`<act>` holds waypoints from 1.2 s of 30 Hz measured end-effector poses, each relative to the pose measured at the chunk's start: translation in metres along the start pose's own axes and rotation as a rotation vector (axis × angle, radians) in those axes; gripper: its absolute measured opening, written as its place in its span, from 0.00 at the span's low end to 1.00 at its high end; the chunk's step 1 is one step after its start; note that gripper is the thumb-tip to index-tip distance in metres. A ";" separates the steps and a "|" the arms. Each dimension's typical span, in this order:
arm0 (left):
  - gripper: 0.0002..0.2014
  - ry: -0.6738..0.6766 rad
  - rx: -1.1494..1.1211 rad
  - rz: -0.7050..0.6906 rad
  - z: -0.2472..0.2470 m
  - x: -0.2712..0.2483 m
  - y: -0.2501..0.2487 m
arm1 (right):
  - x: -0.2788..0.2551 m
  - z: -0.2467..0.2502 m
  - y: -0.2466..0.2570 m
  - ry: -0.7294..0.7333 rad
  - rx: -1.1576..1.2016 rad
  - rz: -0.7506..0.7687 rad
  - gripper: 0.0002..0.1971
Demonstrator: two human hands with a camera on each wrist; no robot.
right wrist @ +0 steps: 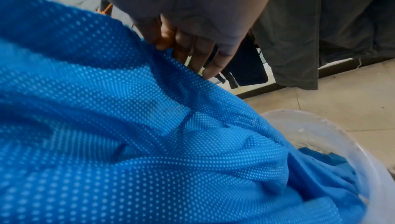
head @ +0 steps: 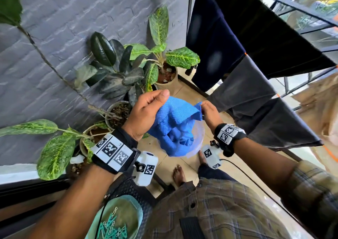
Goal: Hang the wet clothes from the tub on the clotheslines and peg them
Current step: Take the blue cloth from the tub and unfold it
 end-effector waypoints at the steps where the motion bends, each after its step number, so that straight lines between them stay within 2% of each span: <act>1: 0.18 -0.068 -0.027 0.015 0.007 0.001 0.005 | -0.001 0.007 0.008 -0.042 -0.024 0.036 0.13; 3: 0.15 -0.195 -0.086 0.032 0.023 0.004 0.016 | -0.002 0.024 0.032 -0.130 -0.096 0.146 0.11; 5: 0.18 -0.291 -0.071 0.043 0.040 0.008 0.031 | -0.005 0.034 0.061 -0.163 -0.095 0.226 0.10; 7: 0.25 -0.317 0.161 0.045 0.055 0.012 0.050 | -0.009 0.036 0.091 -0.130 -0.089 0.317 0.09; 11: 0.26 -0.128 0.899 0.088 0.049 0.006 0.088 | -0.039 0.009 0.144 0.096 -0.309 0.589 0.07; 13: 0.38 -0.035 1.063 0.060 0.033 0.002 0.094 | -0.056 -0.012 0.151 0.217 -0.402 0.673 0.06; 15: 0.49 -0.007 0.964 -0.016 0.016 0.004 0.084 | -0.068 -0.030 0.152 0.296 -0.458 0.739 0.05; 17: 0.50 0.033 0.816 -0.071 -0.001 0.010 0.075 | -0.075 -0.047 0.147 0.369 -0.510 0.763 0.04; 18: 0.47 0.062 0.748 -0.059 -0.008 0.014 0.076 | -0.078 -0.056 0.144 0.409 -0.547 0.767 0.04; 20: 0.34 0.107 0.658 0.014 -0.017 0.021 0.082 | -0.082 -0.068 0.137 0.465 -0.612 0.765 0.06; 23: 0.19 0.115 0.592 0.075 -0.014 0.025 0.084 | -0.081 -0.063 0.139 0.436 -0.580 0.770 0.06; 26: 0.09 0.132 0.580 -0.014 -0.011 0.025 0.074 | -0.076 -0.048 0.140 0.379 -0.512 0.742 0.04; 28: 0.10 0.118 0.560 -0.095 -0.012 0.026 0.061 | -0.073 -0.039 0.139 0.336 -0.488 0.732 0.08; 32: 0.12 0.091 0.527 -0.202 -0.017 0.026 0.035 | -0.061 -0.030 0.113 0.418 -0.439 0.516 0.24; 34: 0.10 0.085 0.508 -0.224 -0.015 0.025 0.025 | -0.055 -0.024 0.092 0.475 -0.503 0.423 0.23; 36: 0.09 0.104 0.503 -0.244 -0.016 0.023 0.016 | -0.051 -0.017 0.073 0.493 -0.627 0.354 0.16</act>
Point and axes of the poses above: each hand's wrist, its own x-axis towards the middle knuckle, its own z-axis out of the back of the hand, y = z × x, the point moved 10 cm from there along x, towards the middle knuckle, and after that the axes turned 4 degrees about -y, right-handed, at the moved point
